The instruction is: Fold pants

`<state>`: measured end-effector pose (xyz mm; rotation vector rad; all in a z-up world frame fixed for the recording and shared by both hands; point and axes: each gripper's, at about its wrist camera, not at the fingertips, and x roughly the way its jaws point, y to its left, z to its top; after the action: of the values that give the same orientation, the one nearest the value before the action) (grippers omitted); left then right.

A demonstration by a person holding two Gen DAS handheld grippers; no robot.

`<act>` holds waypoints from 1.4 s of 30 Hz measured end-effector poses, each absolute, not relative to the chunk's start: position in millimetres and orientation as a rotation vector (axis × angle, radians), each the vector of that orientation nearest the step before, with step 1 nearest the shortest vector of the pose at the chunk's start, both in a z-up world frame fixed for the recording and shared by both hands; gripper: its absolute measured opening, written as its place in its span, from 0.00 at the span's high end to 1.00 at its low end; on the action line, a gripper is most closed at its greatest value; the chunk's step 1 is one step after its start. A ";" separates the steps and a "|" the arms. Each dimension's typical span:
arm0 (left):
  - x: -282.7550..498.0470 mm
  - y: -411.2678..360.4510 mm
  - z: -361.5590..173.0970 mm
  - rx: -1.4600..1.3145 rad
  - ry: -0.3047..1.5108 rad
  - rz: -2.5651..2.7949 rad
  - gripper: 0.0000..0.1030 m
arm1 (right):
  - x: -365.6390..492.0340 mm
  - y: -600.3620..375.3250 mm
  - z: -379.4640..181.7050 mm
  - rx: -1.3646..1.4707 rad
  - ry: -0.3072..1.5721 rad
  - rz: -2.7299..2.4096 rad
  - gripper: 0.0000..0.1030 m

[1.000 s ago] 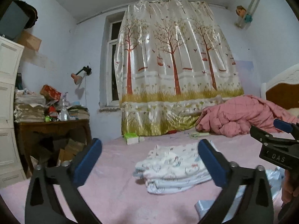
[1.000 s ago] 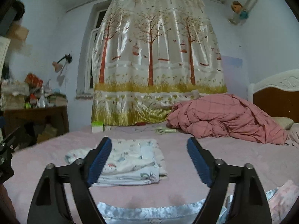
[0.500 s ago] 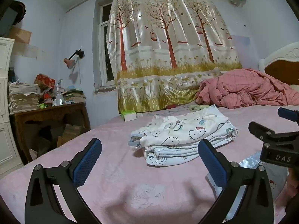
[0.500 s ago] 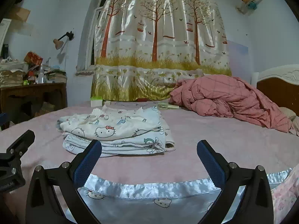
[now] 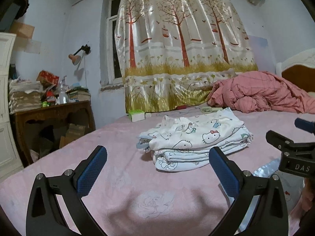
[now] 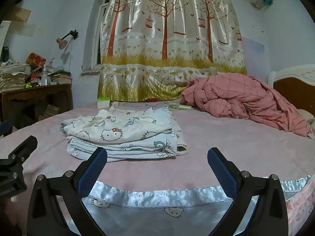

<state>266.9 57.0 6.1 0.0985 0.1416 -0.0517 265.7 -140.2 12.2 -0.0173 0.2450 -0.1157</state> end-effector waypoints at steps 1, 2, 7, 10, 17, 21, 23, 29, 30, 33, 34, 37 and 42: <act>268.0 58.3 5.5 0.094 0.145 -0.051 0.00 | 266.0 -140.3 11.8 -0.016 0.247 -0.116 0.01; 269.1 58.8 4.8 0.091 0.149 -0.050 0.00 | 266.3 -140.6 11.6 -0.015 0.249 -0.116 0.01; 269.8 59.2 4.4 0.093 0.152 -0.050 0.00 | 266.8 -140.9 11.5 -0.019 0.248 -0.116 0.01; 271.5 60.7 4.0 0.096 0.153 -0.050 0.00 | 266.5 -140.4 11.8 -0.016 0.248 -0.116 0.01; 271.6 60.0 3.2 0.093 0.154 -0.051 0.00 | 267.8 -141.5 10.7 -0.015 0.254 -0.114 0.01; 273.4 60.2 0.9 0.089 0.161 -0.052 0.00 | 268.0 -141.8 10.5 -0.014 0.254 -0.114 0.01; 273.4 60.3 1.1 0.089 0.160 -0.052 0.00 | 267.9 -141.5 10.9 -0.016 0.254 -0.114 0.01; 273.3 60.3 1.2 0.090 0.161 -0.051 0.00 | 267.9 -141.4 11.4 -0.016 0.254 -0.114 0.01; 273.1 60.2 1.5 0.089 0.161 -0.052 0.00 | 267.9 -141.3 11.6 -0.016 0.254 -0.114 0.01; 273.3 60.4 1.5 0.090 0.161 -0.052 0.00 | 268.1 -141.6 11.5 -0.016 0.255 -0.114 0.01; 273.3 60.4 1.6 0.090 0.161 -0.052 0.00 | 268.1 -141.8 11.4 -0.016 0.255 -0.114 0.01; 273.3 60.3 1.8 0.091 0.159 -0.052 0.00 | 268.2 -141.7 11.6 -0.016 0.255 -0.114 0.01; 273.8 60.1 0.9 0.094 0.159 -0.051 0.00 | 268.1 -141.5 12.4 -0.016 0.256 -0.114 0.01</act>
<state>273.8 60.1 0.9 0.0937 0.1594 -0.0509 268.1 -141.5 12.4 -0.0161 0.2556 -0.1144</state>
